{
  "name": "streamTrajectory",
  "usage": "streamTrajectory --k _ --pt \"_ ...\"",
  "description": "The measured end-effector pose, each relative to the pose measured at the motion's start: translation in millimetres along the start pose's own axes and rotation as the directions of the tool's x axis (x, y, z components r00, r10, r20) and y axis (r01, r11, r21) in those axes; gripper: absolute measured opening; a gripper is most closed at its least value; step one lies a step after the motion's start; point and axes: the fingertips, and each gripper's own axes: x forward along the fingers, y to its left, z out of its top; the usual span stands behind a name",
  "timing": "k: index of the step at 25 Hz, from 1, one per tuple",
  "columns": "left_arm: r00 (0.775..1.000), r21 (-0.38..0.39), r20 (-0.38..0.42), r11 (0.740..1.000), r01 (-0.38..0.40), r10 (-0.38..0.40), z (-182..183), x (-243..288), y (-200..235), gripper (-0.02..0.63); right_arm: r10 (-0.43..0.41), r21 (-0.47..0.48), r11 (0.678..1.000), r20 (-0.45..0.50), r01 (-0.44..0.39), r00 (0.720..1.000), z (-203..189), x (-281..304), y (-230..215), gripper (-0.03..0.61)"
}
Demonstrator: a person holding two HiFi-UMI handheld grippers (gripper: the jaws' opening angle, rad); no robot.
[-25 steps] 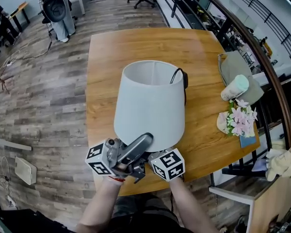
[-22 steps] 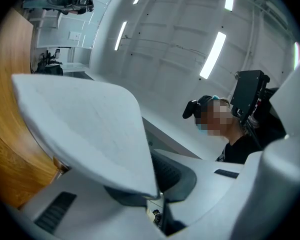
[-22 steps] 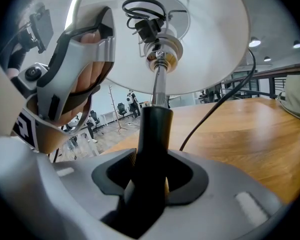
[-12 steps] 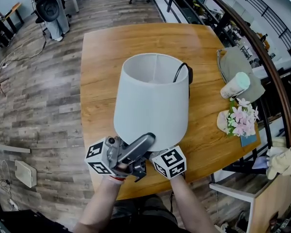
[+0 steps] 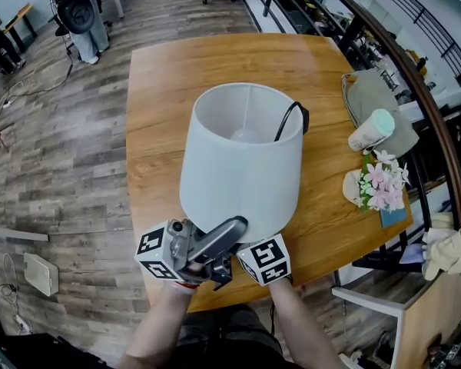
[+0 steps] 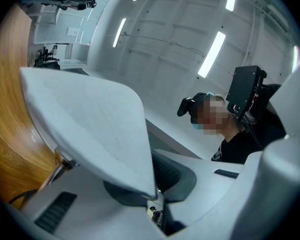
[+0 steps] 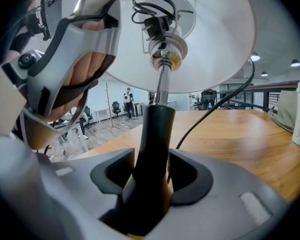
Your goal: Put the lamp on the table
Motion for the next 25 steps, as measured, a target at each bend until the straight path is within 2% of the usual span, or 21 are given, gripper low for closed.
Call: streamTrajectory --k 11,19,25 --pt "1.0 0.029 0.011 1.0 -0.008 0.008 -13.7 -8.3 -13.6 0.002 -0.038 -0.005 0.999 0.038 0.038 0.999 2.5 -40.3 3.5 0.196" --pt "1.0 0.044 0.017 0.999 -0.02 0.019 -27.3 -16.6 -25.9 0.002 -0.069 -0.02 0.997 0.052 0.07 0.996 -0.9 -63.9 13.4 0.008" --pt "1.0 0.058 0.015 0.998 -0.017 0.016 -42.1 -23.3 -36.0 0.003 -0.058 -0.028 0.998 0.043 0.059 0.997 -5.3 -77.3 22.6 0.008"
